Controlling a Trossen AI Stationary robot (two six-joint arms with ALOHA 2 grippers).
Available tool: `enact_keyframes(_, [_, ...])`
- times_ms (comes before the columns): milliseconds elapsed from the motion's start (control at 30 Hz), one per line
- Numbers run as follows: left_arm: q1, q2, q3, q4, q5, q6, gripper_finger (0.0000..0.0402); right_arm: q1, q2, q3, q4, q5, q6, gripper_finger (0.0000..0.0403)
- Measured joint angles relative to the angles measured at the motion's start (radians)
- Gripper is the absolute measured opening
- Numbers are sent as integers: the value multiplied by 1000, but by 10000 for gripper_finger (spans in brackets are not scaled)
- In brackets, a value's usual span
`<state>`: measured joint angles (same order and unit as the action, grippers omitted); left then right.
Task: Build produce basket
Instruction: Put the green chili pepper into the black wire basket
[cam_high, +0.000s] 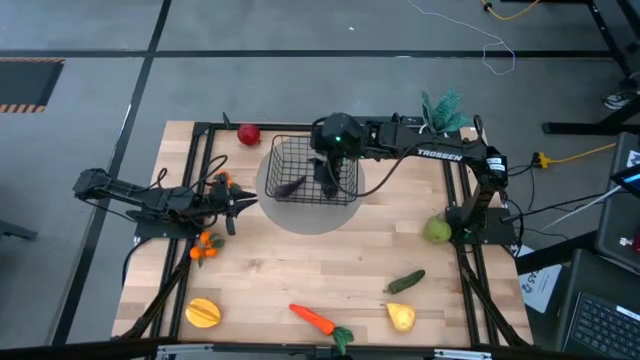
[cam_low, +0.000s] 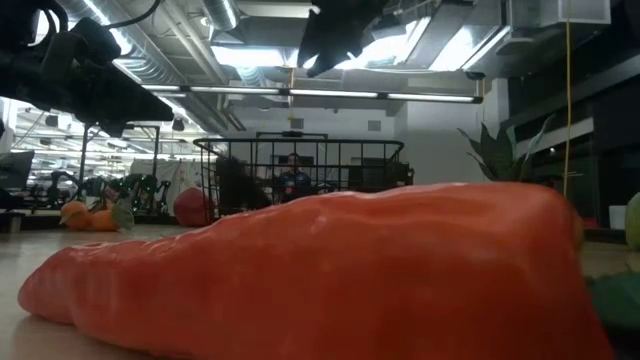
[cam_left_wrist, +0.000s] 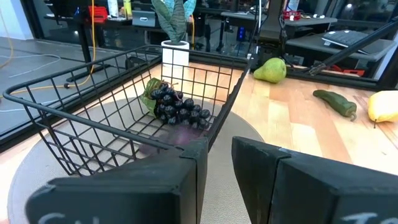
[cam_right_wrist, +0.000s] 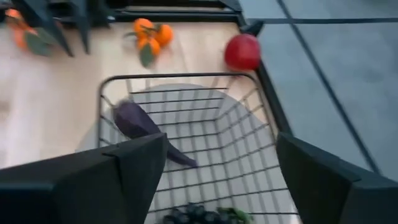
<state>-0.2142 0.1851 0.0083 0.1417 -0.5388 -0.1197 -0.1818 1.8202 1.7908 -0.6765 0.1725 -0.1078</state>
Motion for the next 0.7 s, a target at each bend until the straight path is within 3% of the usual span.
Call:
enact_keyframes(367, [0, 0, 0, 0, 0, 0, 64, 2, -12, 18, -84, 190, -5, 274])
enact_keyframes(533, [0, 0, 0, 0, 1, 0, 64, 4, -17, 204, -436, 260, 94, 274])
enact_keyframes(700, [0, 0, 0, 0, 1, 0, 64, 15, -18, 383, -838, 119, 284, 274])
